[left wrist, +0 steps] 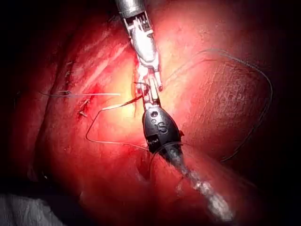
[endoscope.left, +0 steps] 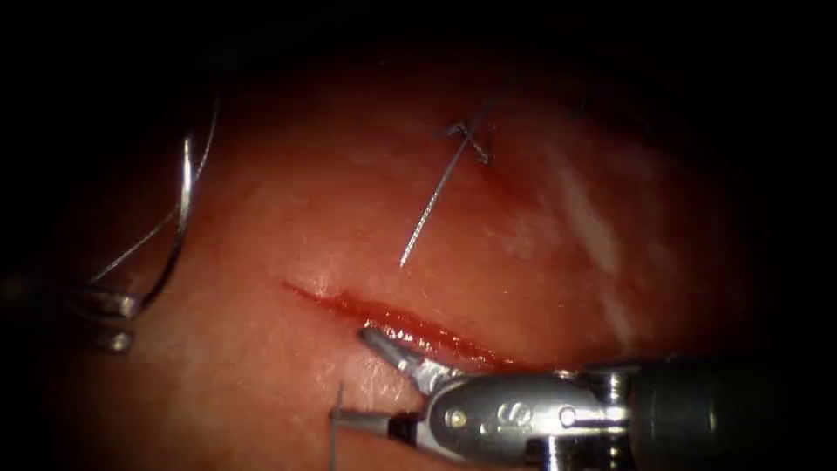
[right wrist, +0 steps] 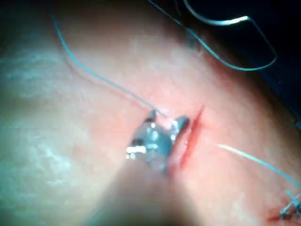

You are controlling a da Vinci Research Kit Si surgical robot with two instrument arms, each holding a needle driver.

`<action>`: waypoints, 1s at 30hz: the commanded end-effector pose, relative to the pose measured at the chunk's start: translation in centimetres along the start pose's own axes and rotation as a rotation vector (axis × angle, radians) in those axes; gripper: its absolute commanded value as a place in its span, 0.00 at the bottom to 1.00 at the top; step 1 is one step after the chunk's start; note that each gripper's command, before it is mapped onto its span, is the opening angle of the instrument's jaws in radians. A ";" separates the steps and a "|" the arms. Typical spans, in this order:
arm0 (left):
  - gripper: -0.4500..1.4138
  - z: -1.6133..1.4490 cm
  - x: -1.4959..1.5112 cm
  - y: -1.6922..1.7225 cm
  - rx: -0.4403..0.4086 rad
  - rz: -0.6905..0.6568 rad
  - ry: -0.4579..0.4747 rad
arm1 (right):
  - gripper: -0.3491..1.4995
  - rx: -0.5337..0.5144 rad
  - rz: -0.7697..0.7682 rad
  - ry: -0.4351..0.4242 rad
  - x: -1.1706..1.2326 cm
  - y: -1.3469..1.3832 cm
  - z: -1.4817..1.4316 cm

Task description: Wound Closure

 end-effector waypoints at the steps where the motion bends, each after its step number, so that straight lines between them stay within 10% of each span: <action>1: 0.00 0.05 -0.06 -0.02 0.000 0.001 0.002 | 0.80 0.007 -0.008 0.008 0.02 -0.06 0.13; 5: 0.00 0.04 -0.06 -0.02 0.000 0.001 0.002 | 0.63 0.027 -0.011 0.019 0.05 -0.10 0.14; 8: 0.00 0.04 -0.06 -0.02 0.000 0.001 0.002 | 0.02 0.076 -0.033 0.037 0.03 -0.14 0.08; 30: 0.00 0.05 -0.06 -0.02 0.000 0.000 0.002 | 0.00 0.153 -0.074 0.031 0.16 -0.84 -1.16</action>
